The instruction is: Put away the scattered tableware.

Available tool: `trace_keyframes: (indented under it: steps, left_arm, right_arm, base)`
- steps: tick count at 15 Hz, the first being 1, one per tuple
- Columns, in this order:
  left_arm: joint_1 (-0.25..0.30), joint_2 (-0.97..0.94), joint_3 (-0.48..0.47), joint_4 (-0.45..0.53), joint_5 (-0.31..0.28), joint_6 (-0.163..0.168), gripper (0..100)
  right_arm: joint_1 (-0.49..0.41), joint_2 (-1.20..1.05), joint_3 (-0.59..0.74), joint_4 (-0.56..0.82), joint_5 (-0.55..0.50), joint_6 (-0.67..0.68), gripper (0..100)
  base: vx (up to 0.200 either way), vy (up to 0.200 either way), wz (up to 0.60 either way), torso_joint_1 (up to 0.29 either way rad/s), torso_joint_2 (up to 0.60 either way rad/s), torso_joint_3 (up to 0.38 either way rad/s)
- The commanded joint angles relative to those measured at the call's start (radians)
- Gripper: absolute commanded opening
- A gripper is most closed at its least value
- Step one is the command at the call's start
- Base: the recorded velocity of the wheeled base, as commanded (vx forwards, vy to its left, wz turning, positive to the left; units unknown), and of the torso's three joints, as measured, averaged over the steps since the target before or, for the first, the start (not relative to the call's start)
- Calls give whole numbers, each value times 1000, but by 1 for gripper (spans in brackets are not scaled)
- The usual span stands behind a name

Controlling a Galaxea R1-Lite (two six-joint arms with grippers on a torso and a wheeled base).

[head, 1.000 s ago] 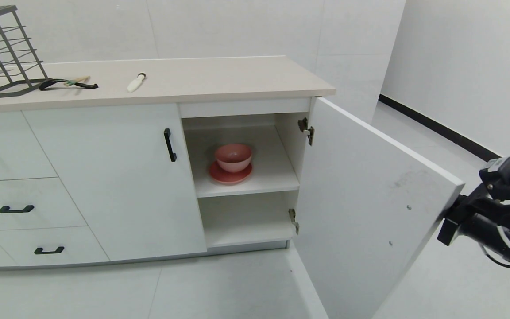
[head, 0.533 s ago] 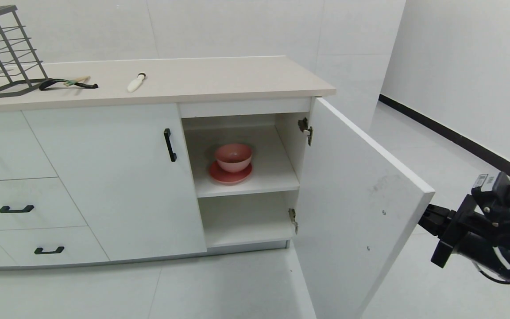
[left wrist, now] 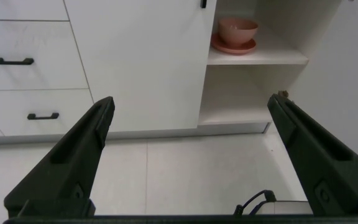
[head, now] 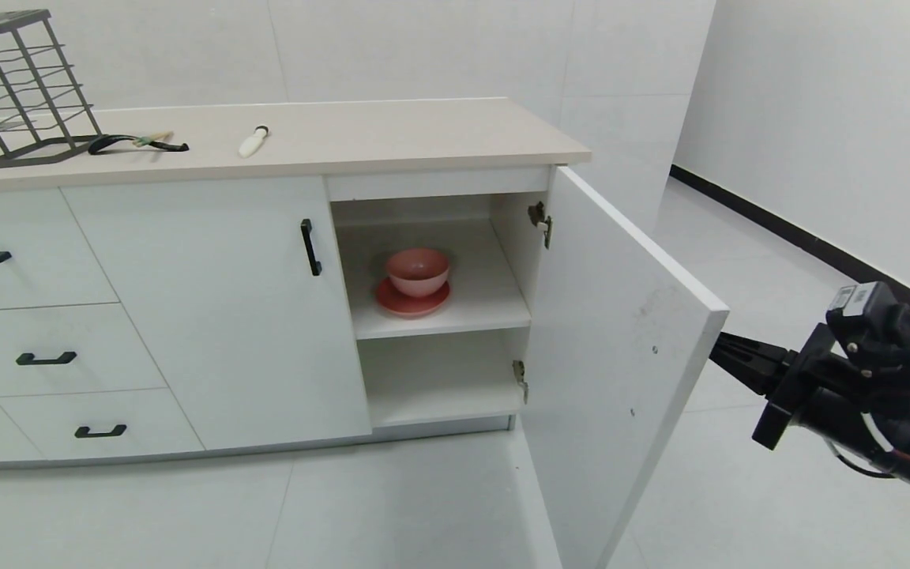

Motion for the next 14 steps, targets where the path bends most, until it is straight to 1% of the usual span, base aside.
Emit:
trace_keyframes:
  steps: [1,4,7,8,10,12,14]
  left_arm:
    - [0,1,0,0,0,0,100]
    - [0,1,0,0,0,-2,100]
    - [0,1,0,0,0,-2,100]
    - [0,1,0,0,0,-2,100]
    - [0,1,0,0,0,-2,100]
    - [0,1,0,0,0,-2,100]
    - [0,1,0,0,0,-2,100]
  right_arm:
    - [1,66,-55,-2,1,0,0]
    - [8,126,-121,-2,1,0,0]
    - [51,137,-130,-2,1,0,0]
    - [82,140,-147,-2,1,1,0]
    - [110,167,-182,-2,-1,1,0]
    - [120,209,-228,-2,-1,1,0]
    - [159,285,-307,-2,-1,4,0]
  base:
    - [0,0,0,0,0,0]
    - [0,0,0,0,0,0]
    - [0,0,0,0,0,0]
    - [0,0,0,0,0,0]
    - [0,0,0,0,0,0]
    - [0,0,0,0,0,0]
    - [0,0,0,0,0,0]
